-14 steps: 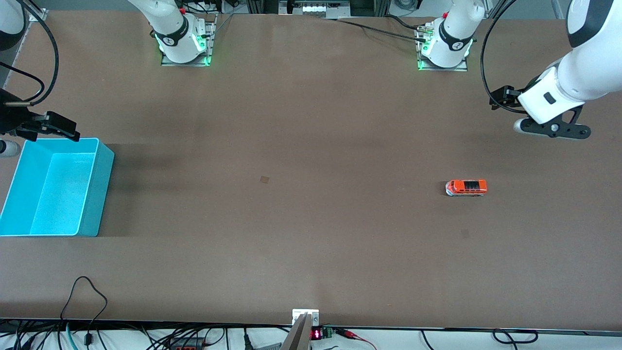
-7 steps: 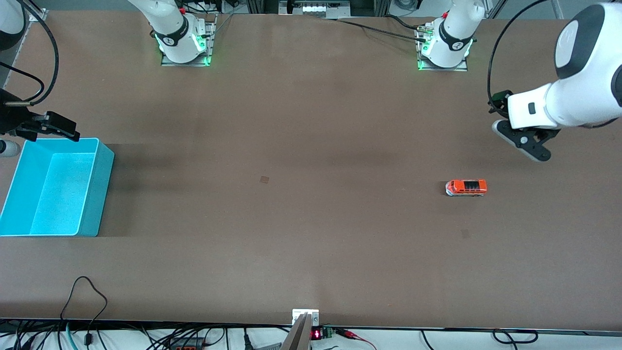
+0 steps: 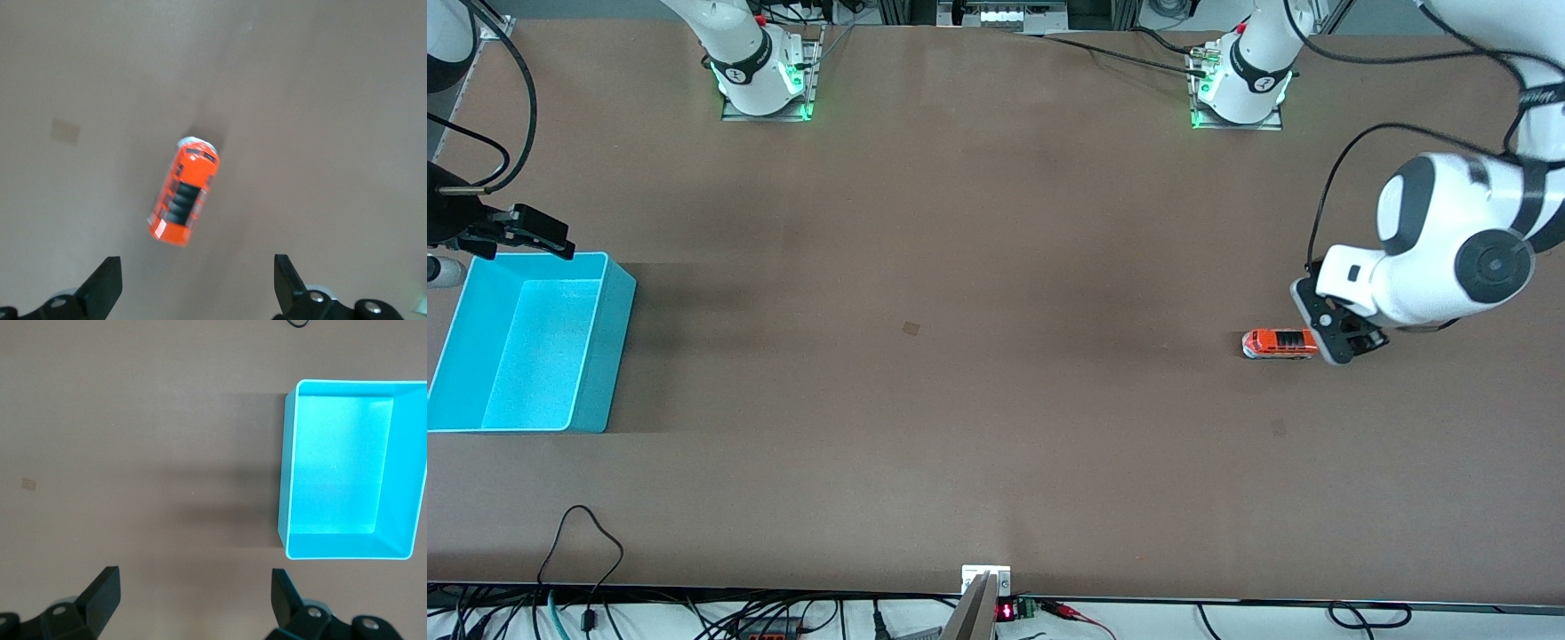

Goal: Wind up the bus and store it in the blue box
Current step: 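Grasp the orange bus with the left gripper and press it down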

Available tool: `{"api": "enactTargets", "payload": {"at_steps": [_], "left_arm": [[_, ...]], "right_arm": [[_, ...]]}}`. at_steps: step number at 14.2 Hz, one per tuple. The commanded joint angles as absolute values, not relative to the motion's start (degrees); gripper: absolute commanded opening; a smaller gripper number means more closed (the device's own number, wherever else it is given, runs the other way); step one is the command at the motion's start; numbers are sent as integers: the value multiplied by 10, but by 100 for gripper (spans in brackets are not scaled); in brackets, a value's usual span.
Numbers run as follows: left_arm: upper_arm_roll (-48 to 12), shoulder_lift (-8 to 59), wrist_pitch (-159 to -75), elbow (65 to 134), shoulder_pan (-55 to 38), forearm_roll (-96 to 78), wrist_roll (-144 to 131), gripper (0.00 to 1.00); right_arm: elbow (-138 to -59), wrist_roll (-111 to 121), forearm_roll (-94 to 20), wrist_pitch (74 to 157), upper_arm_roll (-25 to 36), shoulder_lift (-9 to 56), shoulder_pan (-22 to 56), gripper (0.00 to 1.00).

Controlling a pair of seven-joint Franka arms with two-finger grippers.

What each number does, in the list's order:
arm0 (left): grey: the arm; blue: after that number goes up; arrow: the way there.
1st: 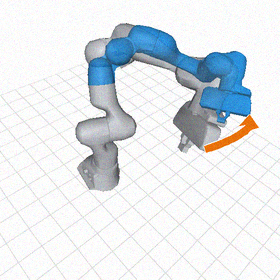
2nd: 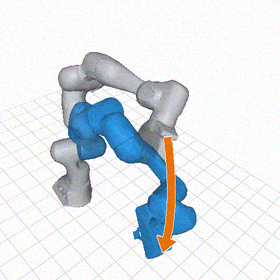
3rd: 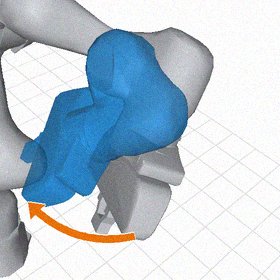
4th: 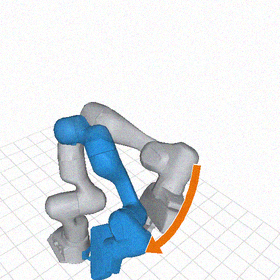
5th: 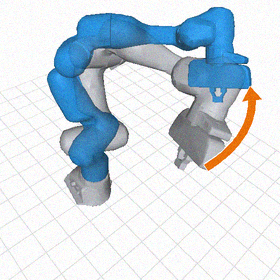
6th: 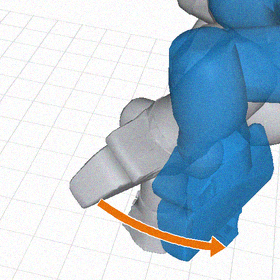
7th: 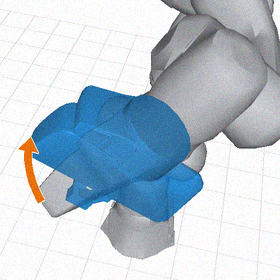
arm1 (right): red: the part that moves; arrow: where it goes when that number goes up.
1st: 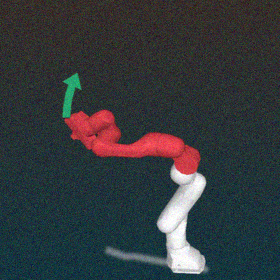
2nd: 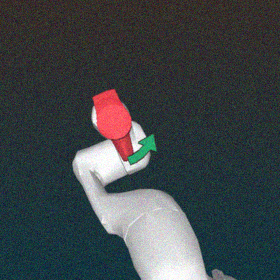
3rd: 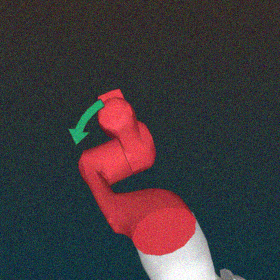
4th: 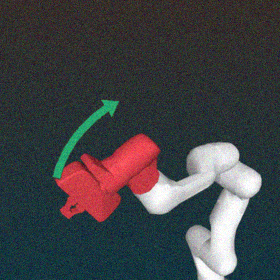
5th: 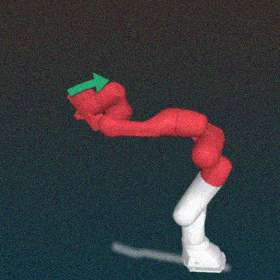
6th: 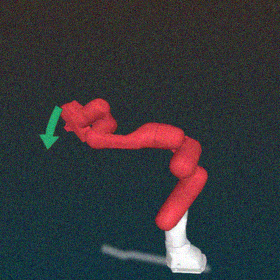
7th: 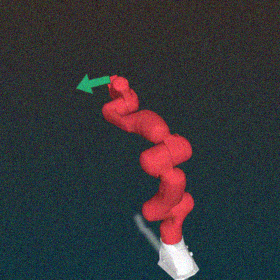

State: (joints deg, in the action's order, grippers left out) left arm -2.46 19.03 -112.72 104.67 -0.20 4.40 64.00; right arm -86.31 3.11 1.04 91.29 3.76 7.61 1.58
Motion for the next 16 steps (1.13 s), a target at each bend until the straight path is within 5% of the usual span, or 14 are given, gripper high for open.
{"api": "enactTargets", "payload": {"at_steps": [1, 5, 15, 16], "left_arm": [[-22, 220, -1222, 1074, -2, 67, 734, 100], [-22, 247, -1353, 1141, 23, 86, 793, 100], [-27, 246, -1404, 1199, 24, 86, 806, 100], [-27, 246, -1409, 1200, 22, 86, 806, 90]], "right_arm": [[-853, 36, 11, 913, 35, 80, 15, 100], [-853, 38, 12, 913, 35, 81, 12, 100], [-853, 38, 11, 913, 36, 83, 11, 100], [-853, 38, 11, 913, 36, 83, 11, 100]]}}
